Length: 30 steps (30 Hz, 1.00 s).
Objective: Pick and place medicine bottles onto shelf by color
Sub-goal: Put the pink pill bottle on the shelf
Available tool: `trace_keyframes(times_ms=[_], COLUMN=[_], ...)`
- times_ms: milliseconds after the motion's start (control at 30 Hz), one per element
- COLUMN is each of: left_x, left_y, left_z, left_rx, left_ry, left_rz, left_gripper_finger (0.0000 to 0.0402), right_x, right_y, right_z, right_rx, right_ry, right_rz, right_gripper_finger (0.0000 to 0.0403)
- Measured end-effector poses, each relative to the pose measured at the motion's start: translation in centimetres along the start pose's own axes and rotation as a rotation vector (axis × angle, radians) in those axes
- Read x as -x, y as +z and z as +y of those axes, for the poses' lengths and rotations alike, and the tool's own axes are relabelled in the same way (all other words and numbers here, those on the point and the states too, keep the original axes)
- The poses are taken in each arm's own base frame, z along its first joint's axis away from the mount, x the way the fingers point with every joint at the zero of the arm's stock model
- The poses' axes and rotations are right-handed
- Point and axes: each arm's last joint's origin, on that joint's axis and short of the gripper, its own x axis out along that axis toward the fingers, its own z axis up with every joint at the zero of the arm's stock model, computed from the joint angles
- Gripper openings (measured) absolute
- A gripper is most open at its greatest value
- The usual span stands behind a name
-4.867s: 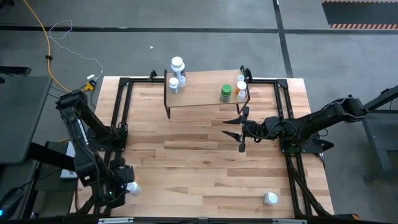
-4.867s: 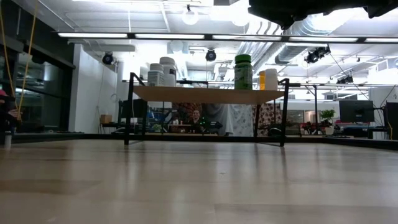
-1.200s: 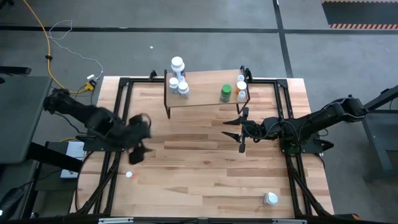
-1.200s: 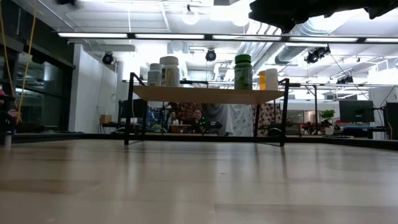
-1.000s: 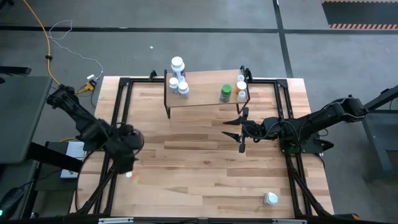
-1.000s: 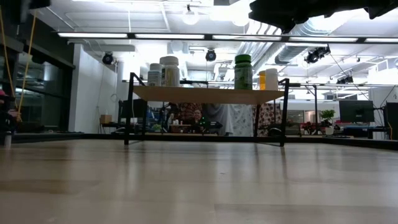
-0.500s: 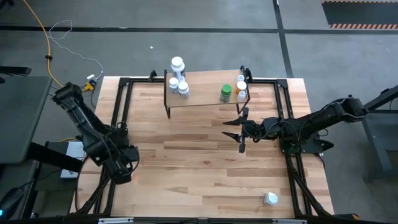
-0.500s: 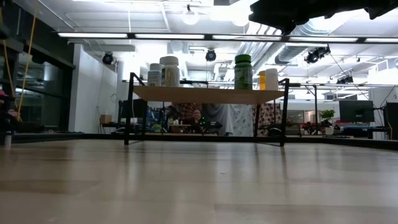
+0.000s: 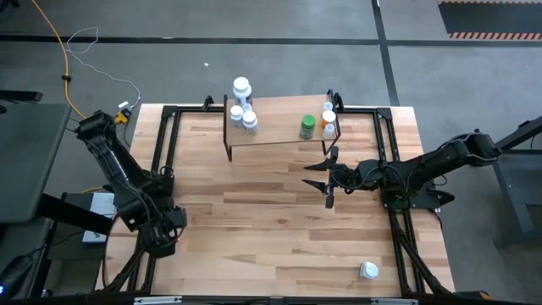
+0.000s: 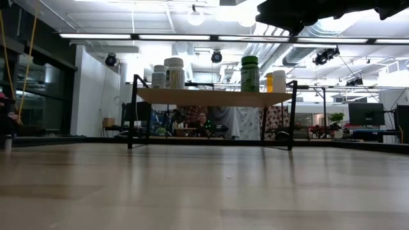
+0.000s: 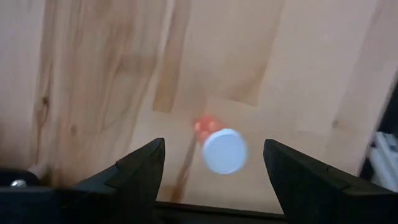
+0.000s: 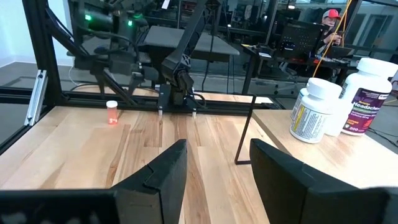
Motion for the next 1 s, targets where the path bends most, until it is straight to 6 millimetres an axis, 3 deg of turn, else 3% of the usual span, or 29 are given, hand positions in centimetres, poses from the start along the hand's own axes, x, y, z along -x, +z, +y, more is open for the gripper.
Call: trace_keyframes(times_ms=[300, 633, 1000], left_x=[-0.9, -2.1, -3.5], left_y=[-0.7, -0.7, -0.9], left_z=[0.5, -0.4, -0.3], left_rx=[-0.005, -0.014, -0.086], left_ry=[0.033, 0.034, 0.147], left_rz=[-0.010, 0.022, 0.085], left_gripper_finger=[0.0264, 0.0264, 0.0264], right_x=[0.0, 0.0, 0.0], right_y=[0.0, -0.1, -0.1], right_z=[0.0, 0.0, 0.0], right_rx=[0.000, 0.004, 0.004], right_ry=[0.000, 0.001, 0.001], right_rz=[0.001, 0.011, 0.012], right_gripper_finger=[0.0165, 0.0165, 0.0165])
